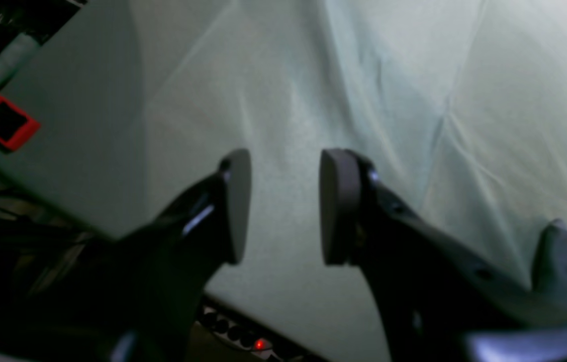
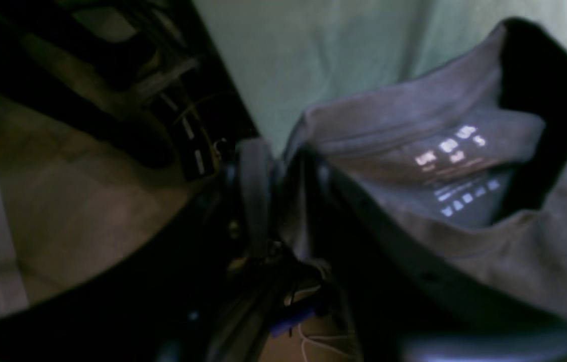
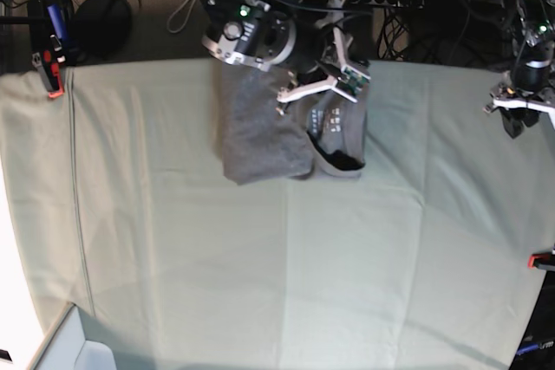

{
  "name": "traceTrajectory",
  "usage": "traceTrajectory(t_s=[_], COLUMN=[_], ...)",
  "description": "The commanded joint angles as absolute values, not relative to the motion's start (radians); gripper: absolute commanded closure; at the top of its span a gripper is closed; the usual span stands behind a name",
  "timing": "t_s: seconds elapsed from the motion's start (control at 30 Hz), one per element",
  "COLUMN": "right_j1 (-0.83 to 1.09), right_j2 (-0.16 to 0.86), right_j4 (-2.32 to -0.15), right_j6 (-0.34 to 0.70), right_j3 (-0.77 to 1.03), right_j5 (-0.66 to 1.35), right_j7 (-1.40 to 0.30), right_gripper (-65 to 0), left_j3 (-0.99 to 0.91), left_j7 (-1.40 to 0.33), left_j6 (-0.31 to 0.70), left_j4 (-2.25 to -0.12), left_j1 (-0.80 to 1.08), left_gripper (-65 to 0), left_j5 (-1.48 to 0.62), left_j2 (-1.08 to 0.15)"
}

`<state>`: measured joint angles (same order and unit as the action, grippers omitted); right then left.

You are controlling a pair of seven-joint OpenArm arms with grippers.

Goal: Layout the t-shirt on the table in an organized manner, then fold the t-shirt properly

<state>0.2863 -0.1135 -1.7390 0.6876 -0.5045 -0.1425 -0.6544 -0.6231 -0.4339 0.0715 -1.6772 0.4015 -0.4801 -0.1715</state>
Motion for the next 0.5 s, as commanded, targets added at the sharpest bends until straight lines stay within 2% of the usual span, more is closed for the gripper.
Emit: traceTrajectory(t_s=[0.0, 0.2, 0.33, 0.47], right_j1=[0.285, 0.28, 0.225, 0.133], right_j2=[-0.127, -0.127, -0.128, -0.142], right_j4=[-1.768, -1.87, -1.859, -1.755], right_j6=[0.698, 0.698, 0.698, 0.698], right_j3=[-0.51, -0.504, -0.433, -0.364], right_j5=[-0.12, -0.12, -0.12, -0.122], right_j7=[-0.625, -0.625, -0.628, -0.63], right_gripper=[-17.3, -29.8, -30.6, -30.8], left_j3=[-0.631, -0.631, -0.631, -0.622], left_j7=[-0.409, -0.409, -0.409, -0.415], left_j6=[0.071, 0.071, 0.071, 0.073], left_j4=[-1.696, -1.692, -1.698, -1.718], left_j1=[0.4, 0.404, 0.414, 0.421], left_gripper=[-22.2, -22.2, -22.2, -22.2], left_j5=[-0.484, -0.484, -0.484, -0.486], left_j2=[-0.185, -0.185, -0.185, -0.166])
